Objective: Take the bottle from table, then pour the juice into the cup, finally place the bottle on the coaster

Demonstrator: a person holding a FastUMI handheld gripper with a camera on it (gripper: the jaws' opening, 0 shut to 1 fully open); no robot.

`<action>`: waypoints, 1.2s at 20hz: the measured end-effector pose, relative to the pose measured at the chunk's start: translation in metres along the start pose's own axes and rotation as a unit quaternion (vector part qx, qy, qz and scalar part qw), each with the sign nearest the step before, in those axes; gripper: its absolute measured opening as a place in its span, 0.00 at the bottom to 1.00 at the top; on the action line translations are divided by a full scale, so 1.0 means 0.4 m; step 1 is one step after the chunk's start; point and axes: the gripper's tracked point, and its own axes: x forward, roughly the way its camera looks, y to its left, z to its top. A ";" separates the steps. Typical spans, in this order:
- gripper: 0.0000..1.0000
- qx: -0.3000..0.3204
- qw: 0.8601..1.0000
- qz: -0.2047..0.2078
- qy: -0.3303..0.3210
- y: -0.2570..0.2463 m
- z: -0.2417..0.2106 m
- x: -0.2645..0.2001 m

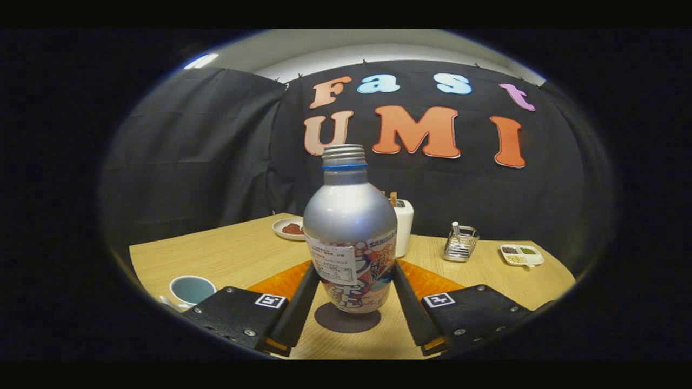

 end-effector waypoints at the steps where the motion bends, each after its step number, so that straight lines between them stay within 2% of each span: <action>1: 0.77 0.003 1.000 0.004 0.008 0.007 -0.020 0.008; 14: 0.77 0.050 0.995 0.031 0.085 0.036 -0.171 0.057; 21: 0.82 0.043 0.995 0.033 0.082 0.033 -0.169 0.045; 24: 0.86 0.059 0.996 0.037 0.060 0.024 -0.118 0.025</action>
